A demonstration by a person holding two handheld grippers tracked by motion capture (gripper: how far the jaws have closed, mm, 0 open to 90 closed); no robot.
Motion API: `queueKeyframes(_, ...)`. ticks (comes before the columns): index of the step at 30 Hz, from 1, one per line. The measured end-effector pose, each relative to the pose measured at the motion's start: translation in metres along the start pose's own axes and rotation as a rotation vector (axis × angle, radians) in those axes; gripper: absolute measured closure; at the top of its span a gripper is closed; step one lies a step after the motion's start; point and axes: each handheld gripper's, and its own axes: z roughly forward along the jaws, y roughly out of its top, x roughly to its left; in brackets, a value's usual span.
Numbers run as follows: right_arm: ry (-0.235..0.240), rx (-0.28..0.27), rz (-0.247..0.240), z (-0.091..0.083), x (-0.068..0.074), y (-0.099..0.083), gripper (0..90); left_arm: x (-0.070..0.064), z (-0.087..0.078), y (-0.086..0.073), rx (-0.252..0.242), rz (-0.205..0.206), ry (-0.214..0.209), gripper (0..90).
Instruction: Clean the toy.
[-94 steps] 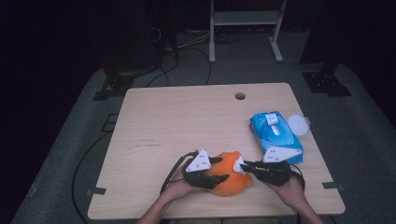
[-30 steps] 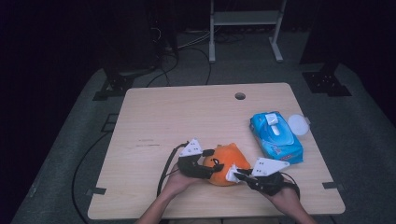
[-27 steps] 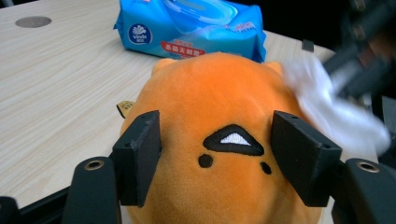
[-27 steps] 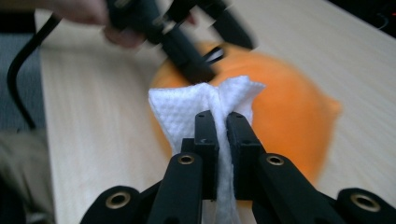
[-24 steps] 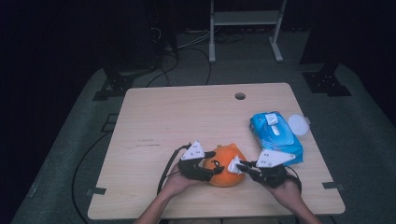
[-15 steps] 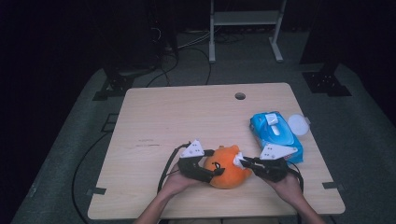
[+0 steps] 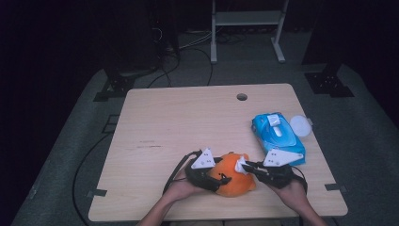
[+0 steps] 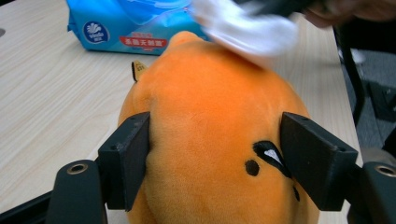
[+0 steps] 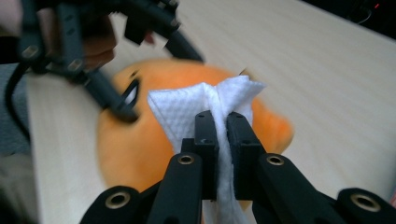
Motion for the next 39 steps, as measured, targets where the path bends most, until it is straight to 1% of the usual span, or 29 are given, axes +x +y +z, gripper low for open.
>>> queueKeyframes(2,-0.009,-0.017,0.011,0.004,-0.006,0.006,83.1,-0.001,-0.001,-0.001,-0.005,0.016,-0.01,27.2)
queueKeyframes(3,-0.01,-0.021,0.02,0.006,-0.01,0.008,83.1,0.0,-0.001,-0.002,-0.006,0.011,-0.01,27.1)
queueKeyframes(5,0.004,-0.015,0.036,0.01,-0.014,0.006,83.1,0.003,-0.004,-0.002,-0.015,-0.011,-0.021,25.1)
queueKeyframes(6,0.009,-0.009,0.043,0.011,-0.013,0.003,83.1,0.005,-0.005,-0.002,-0.025,-0.036,-0.034,21.3)
queueKeyframes(7,0.014,-0.007,0.043,0.011,-0.012,0.001,83.1,0.007,-0.006,-0.001,-0.029,-0.056,-0.045,17.9)
queueKeyframes(8,0.016,-0.007,0.045,0.011,-0.011,-0.001,83.2,0.01,-0.008,-0.001,-0.033,-0.087,-0.059,15.6)
queueKeyframes(9,0.017,-0.005,0.041,0.009,-0.007,-0.003,83.2,0.011,-0.009,-0.001,-0.038,-0.109,-0.063,12.1)
queueKeyframes(10,0.021,-0.003,0.039,0.007,-0.005,-0.005,83.2,0.013,-0.01,-0.002,-0.036,-0.138,-0.079,10.2)
queueKeyframes(11,0.031,-0.006,0.044,0.003,-0.001,-0.007,83.2,0.014,-0.011,-0.003,-0.033,-0.154,-0.091,9.5)
queueKeyframes(13,0.038,-0.012,0.045,-0.002,0.004,-0.012,83.2,0.013,-0.01,-0.004,-0.022,-0.166,-0.105,7.9)
queueKeyframes(15,0.041,-0.015,0.045,-0.008,0.011,-0.018,83.2,0.009,-0.006,-0.003,0.01,-0.182,-0.14,6.1)
queueKeyframes(16,0.045,-0.016,0.043,-0.012,0.014,-0.021,83.2,0.006,-0.003,-0.002,0.019,-0.187,-0.151,5.1)
queueKeyframes(17,0.048,-0.015,0.04,-0.014,0.016,-0.022,83.2,0.004,-0.001,-0.002,0.028,-0.182,-0.153,5.0)
queueKeyframes(18,0.05,-0.016,0.038,-0.016,0.018,-0.023,83.2,0.001,0.001,-0.001,0.039,-0.169,-0.138,5.2)
queueKeyframes(20,0.053,-0.013,0.041,-0.018,0.019,-0.024,83.2,-0.003,0.003,0.001,0.04,-0.157,-0.119,12.9)
queueKeyframes(21,0.049,-0.014,0.043,-0.018,0.018,-0.024,83.2,-0.005,0.001,0.003,0.03,-0.128,-0.094,19.3)
queueKeyframes(22,0.043,-0.019,0.047,-0.019,0.017,-0.023,83.2,-0.005,0.0,0.005,0.021,-0.114,-0.091,26.5)
queueKeyframes(23,0.041,-0.022,0.047,-0.02,0.015,-0.021,83.2,-0.005,-0.002,0.007,0.011,-0.099,-0.083,30.6)
queueKeyframes(25,0.031,-0.038,0.044,-0.022,0.013,-0.016,83.2,-0.005,-0.009,0.011,-0.037,-0.041,-0.05,35.0)
queueKeyframes(27,0.02,-0.046,0.028,-0.022,0.012,-0.009,83.2,-0.004,-0.015,0.015,-0.055,0.03,-0.016,36.8)
queueKeyframes(29,0.022,-0.066,0.021,-0.021,0.011,-0.002,83.2,-0.003,-0.021,0.015,-0.055,0.084,0.007,37.1)
queueKeyframes(30,0.021,-0.074,0.02,-0.02,0.01,0.002,83.2,-0.002,-0.022,0.013,-0.052,0.103,0.01,37.2)
queueKeyframes(32,0.004,-0.098,0.022,-0.018,0.007,0.008,83.2,-0.002,-0.021,0.01,-0.027,0.118,-0.011,37.1)
queueKeyframes(33,0.0,-0.099,0.027,-0.017,0.005,0.009,83.2,-0.003,-0.019,0.006,-0.016,0.13,-0.021,37.1)
queueKeyframes(34,-0.006,-0.09,0.029,-0.015,0.001,0.01,83.2,-0.004,-0.019,0.004,-0.032,0.128,-0.021,36.9)
queueKeyframes(35,-0.012,-0.072,0.034,-0.012,-0.003,0.009,83.2,-0.002,-0.019,0.004,-0.03,0.118,-0.023,35.8)
queueKeyframes(36,-0.002,-0.065,0.049,-0.009,-0.006,0.006,83.2,0.0,-0.019,0.004,-0.022,0.098,-0.024,32.7)
queueKeyframes(37,0.01,-0.062,0.061,-0.007,-0.007,0.003,83.2,0.002,-0.019,0.003,-0.021,0.066,-0.03,27.0)
queueKeyframes(39,0.01,-0.047,0.06,-0.006,-0.007,-0.002,83.2,0.007,-0.018,0.001,-0.034,-0.004,-0.051,17.3)
